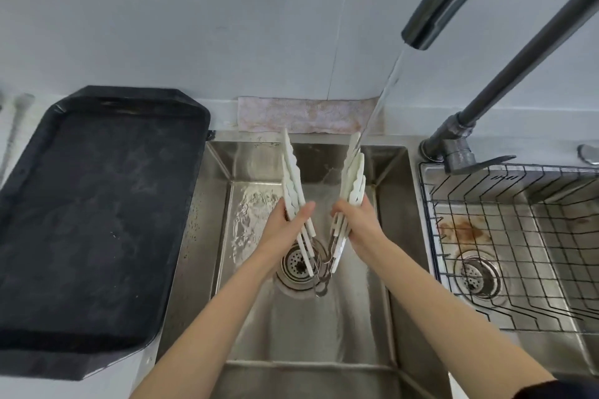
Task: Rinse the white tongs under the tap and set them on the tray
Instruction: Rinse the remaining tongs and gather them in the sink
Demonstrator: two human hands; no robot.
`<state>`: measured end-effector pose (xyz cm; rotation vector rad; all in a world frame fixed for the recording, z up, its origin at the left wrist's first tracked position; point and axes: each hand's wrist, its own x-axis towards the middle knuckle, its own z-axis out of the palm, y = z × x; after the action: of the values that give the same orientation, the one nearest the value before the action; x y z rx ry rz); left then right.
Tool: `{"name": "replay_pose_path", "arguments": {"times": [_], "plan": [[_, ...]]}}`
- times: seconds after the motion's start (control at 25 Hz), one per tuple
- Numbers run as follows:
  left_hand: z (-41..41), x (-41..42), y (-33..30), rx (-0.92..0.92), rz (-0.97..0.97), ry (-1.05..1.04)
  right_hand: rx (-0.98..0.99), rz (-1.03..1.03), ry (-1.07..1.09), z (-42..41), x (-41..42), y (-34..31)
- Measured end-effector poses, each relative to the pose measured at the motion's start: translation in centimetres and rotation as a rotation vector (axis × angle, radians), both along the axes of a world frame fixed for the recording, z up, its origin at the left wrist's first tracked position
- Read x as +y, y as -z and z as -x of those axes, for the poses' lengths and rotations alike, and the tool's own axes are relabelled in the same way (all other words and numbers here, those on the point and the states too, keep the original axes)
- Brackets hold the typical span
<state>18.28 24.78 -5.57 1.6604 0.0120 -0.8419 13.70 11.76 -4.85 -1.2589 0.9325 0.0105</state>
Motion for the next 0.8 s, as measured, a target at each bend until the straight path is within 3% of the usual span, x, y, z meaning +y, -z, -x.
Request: {"name": "replay_pose_path", "arguments": {"times": [0.24,0.4,0.68,0.8], "plan": [[-0.8,0.0,-1.7,0.019,0.114,-0.077,-0.113,-0.042,-0.214,0.0,-2.0,-2.6],[-0.9,0.1,-2.3,0.003,0.122,-0.039,-0.201,-0.041,-0.138,-1.1,-2.6,-4.3],[-0.3,-0.4,-2.8,0.02,0.142,0.012,-0.257,0.246,-0.177,-1.2,-2.4,-5.3],[-0.3,-0.5,-2.9,-0.007,0.149,0.0,-0.264,0.243,-0.19,-0.8,-2.6,-5.5]]}}
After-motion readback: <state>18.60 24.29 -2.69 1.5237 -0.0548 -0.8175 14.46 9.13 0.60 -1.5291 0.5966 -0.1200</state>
